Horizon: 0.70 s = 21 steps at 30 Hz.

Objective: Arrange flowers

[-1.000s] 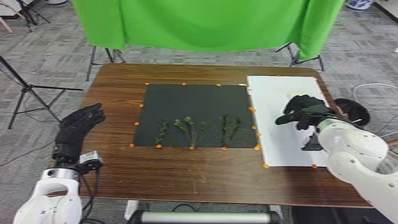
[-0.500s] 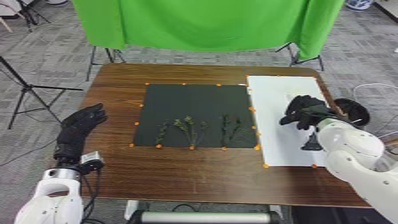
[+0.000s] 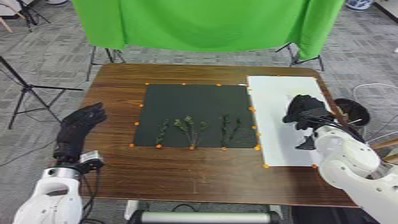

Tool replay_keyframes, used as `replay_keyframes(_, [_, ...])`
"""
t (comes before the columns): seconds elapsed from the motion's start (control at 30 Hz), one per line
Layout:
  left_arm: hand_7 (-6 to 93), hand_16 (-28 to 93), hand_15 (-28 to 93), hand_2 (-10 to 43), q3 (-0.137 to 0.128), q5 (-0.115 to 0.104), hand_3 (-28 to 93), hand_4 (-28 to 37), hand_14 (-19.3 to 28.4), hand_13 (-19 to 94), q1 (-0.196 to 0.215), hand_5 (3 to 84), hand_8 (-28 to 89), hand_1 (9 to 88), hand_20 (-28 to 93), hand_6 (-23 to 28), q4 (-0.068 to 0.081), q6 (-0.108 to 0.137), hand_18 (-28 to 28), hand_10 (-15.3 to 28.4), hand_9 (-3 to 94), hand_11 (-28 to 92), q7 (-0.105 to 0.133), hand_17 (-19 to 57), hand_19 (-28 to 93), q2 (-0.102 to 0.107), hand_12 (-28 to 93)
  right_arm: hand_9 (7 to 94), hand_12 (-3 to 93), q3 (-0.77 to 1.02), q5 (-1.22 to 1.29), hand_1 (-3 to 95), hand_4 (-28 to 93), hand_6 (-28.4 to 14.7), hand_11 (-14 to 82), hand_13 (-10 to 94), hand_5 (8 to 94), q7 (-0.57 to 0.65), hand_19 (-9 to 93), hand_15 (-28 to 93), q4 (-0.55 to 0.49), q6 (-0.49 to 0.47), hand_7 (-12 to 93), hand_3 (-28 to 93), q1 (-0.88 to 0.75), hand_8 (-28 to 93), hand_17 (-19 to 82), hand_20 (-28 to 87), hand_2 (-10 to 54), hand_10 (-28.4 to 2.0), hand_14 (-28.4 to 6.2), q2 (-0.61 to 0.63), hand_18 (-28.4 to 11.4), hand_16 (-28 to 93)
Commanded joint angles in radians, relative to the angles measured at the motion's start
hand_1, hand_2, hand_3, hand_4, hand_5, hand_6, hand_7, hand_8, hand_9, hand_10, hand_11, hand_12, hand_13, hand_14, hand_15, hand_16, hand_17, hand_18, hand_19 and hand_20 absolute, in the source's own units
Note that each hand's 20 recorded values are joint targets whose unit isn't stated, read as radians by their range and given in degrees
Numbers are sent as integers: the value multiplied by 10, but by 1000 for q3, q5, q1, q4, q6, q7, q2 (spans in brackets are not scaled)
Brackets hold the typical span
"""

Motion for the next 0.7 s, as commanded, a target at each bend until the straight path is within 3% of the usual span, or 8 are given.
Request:
replay_keyframes(0.03, [178, 6, 256, -82, -91, -32, 703, -204, 166, 380, 10, 499, -86, 282, 209, 19, 31, 49, 136, 129, 469, 193, 4, 66, 126, 75, 106, 903, 431, -75, 12, 658, -194, -11, 110, 921, 809, -46, 874, 502, -130, 35, 233, 576, 180, 115, 654, 447, -95, -91, -25, 8, -92, 361])
replay_keyframes(0.13, [181, 6, 257, -82, -131, -41, 706, -205, 166, 383, 29, 500, -86, 282, 209, 20, 50, 71, 136, 127, 472, 195, -7, 67, 125, 68, 106, 903, 435, -208, 46, 658, -191, -11, 109, 920, 812, -73, 874, 502, -132, 8, 234, 575, 352, 113, 654, 448, -95, -91, -24, -44, -91, 364])
replay_keyframes(0.27, [184, 5, 258, -82, -133, -66, 708, -205, 166, 384, 43, 502, -87, 282, 209, 20, 75, 119, 135, 126, 475, 197, -9, 69, 124, 49, 106, 904, 438, -413, 83, 659, -186, -12, 107, 919, 814, -124, 874, 501, -96, -26, 234, 575, 556, 112, 654, 450, -95, -91, -23, -172, -91, 367])
replay_keyframes(0.3, [185, 5, 257, -82, -129, -66, 708, -205, 166, 385, 43, 503, -87, 282, 209, 19, 79, 121, 134, 126, 479, 198, -11, 69, 124, 42, 106, 904, 438, -454, 93, 659, -184, -12, 107, 919, 814, -135, 874, 501, -86, -30, 234, 575, 589, 112, 654, 451, -95, -91, -23, -211, -91, 368])
replay_keyframes(0.53, [188, 4, 260, -79, -42, -55, 707, -208, 166, 385, -19, 504, -90, 282, 211, 20, 106, 100, 133, 127, 480, 200, -9, 70, 123, 45, 104, 907, 440, -623, 109, 657, -184, -11, 106, 919, 816, -212, 873, 499, 16, -59, 234, 577, 697, 112, 654, 453, -95, -90, -23, -454, -91, 370])
replay_keyframes(0.7, [188, 4, 261, -73, 5, -22, 707, -211, 166, 385, -57, 505, -90, 276, 211, 20, 113, 73, 132, 127, 480, 200, -7, 71, 122, 50, 104, 907, 440, -686, 117, 656, -186, -10, 105, 919, 817, -228, 874, 498, 94, -85, 237, 578, 718, 111, 654, 453, -95, -89, -22, -568, -90, 371])
